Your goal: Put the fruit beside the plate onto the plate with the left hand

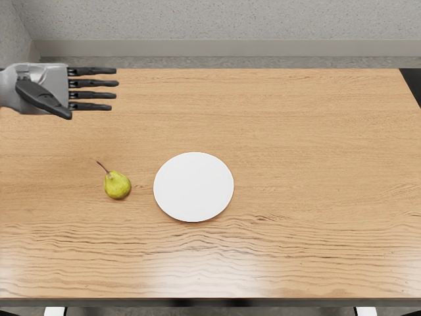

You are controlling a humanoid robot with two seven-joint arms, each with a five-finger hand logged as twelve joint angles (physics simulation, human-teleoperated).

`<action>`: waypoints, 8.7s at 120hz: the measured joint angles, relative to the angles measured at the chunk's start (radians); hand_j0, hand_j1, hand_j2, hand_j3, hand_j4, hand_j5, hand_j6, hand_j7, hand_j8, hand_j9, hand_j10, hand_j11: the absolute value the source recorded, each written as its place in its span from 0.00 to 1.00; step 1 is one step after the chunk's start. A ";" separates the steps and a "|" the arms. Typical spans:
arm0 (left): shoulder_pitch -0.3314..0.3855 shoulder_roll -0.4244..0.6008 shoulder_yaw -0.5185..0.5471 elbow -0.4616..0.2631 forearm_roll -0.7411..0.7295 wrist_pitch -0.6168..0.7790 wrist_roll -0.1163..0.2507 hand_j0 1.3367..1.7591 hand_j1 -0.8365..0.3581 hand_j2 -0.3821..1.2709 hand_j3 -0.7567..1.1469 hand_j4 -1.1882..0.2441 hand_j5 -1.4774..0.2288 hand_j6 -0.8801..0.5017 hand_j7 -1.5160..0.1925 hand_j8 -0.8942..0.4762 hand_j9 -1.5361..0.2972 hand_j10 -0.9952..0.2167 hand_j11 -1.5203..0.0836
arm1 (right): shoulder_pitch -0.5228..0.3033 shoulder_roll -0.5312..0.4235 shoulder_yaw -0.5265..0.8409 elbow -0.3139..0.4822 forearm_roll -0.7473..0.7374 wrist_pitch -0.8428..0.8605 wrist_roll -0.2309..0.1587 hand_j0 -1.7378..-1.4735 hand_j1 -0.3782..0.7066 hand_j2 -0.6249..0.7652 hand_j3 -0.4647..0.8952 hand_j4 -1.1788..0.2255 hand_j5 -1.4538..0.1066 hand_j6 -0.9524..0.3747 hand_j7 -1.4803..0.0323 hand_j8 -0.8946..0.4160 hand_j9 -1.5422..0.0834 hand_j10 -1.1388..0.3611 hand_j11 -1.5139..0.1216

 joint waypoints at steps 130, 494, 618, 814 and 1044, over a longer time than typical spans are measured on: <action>-0.089 -0.174 0.105 -0.431 0.966 0.517 0.118 0.76 0.95 0.24 0.40 0.80 0.84 0.61 0.86 0.62 0.81 0.79 0.92 | 0.000 0.000 -0.007 0.000 -0.002 -0.002 0.000 0.30 0.03 0.45 0.34 0.84 0.93 0.72 0.98 0.68 0.95 0.76 0.93; 0.019 -0.327 0.432 -0.434 1.280 1.070 0.117 0.75 0.63 0.39 0.40 0.46 0.46 0.25 0.48 0.26 0.46 0.38 0.52 | 0.001 0.000 -0.001 -0.002 -0.002 -0.005 0.000 0.30 0.03 0.45 0.34 0.84 0.93 0.72 0.98 0.68 0.95 0.76 0.93; 0.017 -0.338 0.425 -0.440 1.281 1.064 0.118 0.75 0.51 0.62 0.40 0.33 0.21 0.22 0.27 0.31 0.27 0.35 0.30 | 0.003 0.000 -0.003 -0.002 -0.002 -0.004 0.000 0.30 0.03 0.45 0.34 0.84 0.93 0.72 0.98 0.68 0.95 0.76 0.93; -0.284 -0.569 0.353 -0.419 0.984 0.981 0.119 0.75 0.40 0.64 0.40 0.29 0.21 0.25 0.24 0.37 0.24 0.44 0.28 | 0.003 0.000 -0.004 -0.002 -0.002 -0.004 0.000 0.30 0.03 0.45 0.34 0.84 0.93 0.72 0.98 0.68 0.95 0.76 0.93; -0.005 -0.442 -0.077 -0.493 0.663 0.824 0.118 0.76 0.90 0.24 0.40 0.76 0.80 0.57 0.82 0.59 0.77 0.75 0.87 | 0.011 0.000 -0.006 -0.001 -0.002 0.000 0.000 0.30 0.03 0.45 0.34 0.84 0.93 0.72 0.98 0.68 0.95 0.76 0.93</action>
